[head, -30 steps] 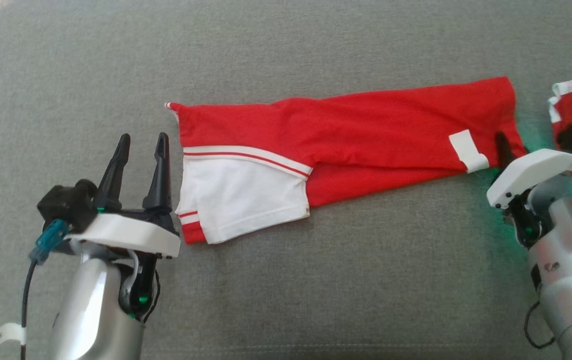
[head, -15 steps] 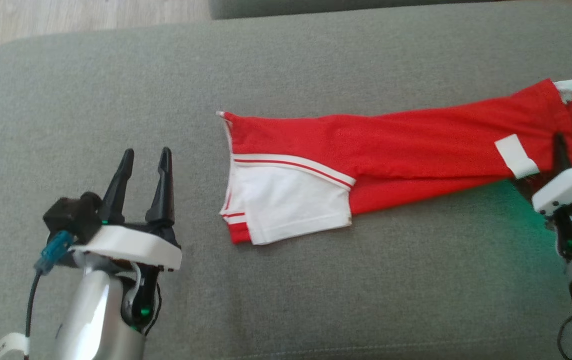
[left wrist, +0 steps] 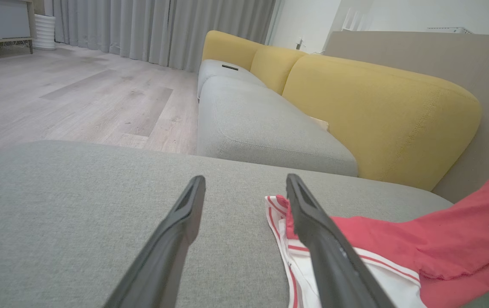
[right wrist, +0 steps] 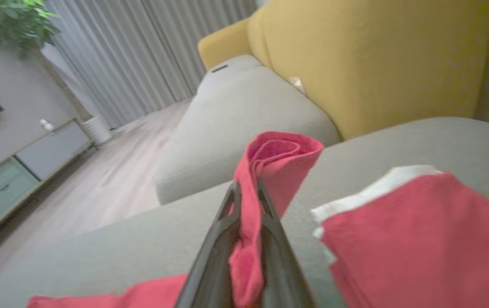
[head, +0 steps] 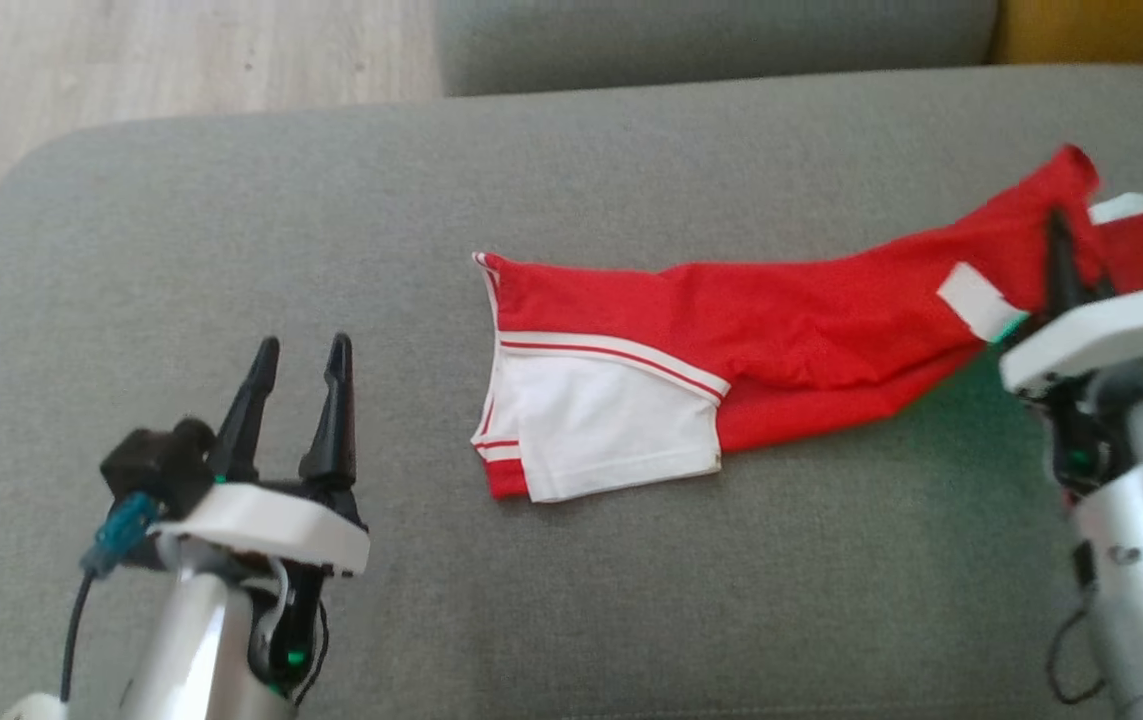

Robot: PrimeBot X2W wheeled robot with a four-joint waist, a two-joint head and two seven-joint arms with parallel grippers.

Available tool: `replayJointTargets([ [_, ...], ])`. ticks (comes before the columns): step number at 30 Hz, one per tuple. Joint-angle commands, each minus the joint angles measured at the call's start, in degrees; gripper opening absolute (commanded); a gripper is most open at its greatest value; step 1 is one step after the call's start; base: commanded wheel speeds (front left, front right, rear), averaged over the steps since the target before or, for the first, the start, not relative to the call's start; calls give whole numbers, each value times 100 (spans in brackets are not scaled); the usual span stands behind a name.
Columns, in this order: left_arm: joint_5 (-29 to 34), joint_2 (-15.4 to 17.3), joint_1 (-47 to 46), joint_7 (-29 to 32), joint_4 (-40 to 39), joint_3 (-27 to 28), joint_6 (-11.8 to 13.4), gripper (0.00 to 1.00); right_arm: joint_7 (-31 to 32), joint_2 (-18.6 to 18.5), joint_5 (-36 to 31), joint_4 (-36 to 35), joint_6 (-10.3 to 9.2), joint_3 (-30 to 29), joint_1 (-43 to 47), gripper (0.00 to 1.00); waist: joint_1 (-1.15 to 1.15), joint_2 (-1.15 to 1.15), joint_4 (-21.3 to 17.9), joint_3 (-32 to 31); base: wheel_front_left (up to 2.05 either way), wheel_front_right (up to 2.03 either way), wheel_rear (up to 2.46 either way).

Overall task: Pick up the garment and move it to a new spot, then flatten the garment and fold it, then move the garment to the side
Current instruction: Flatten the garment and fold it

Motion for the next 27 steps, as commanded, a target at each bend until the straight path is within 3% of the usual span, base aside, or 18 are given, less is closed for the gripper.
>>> replayJointTargets([
  [1,-22,56,-131,-70,-177,179,-34,100,26,78,-51,-279,-5,155,21,0,0,0,72,-91,0,0,0],
  [8,-55,56,2,-70,-168,173,-34,100,503,727,-174,-1175,-5,453,326,0,0,0,377,-343,0,0,0],
  [14,-69,56,69,-70,-157,138,-34,100,795,901,-114,-1521,-5,886,522,0,0,0,676,-398,0,0,0],
  [27,-177,56,1,-70,-107,-93,-26,100,513,909,995,-669,-5,2008,395,0,0,0,1334,-258,0,0,0],
])
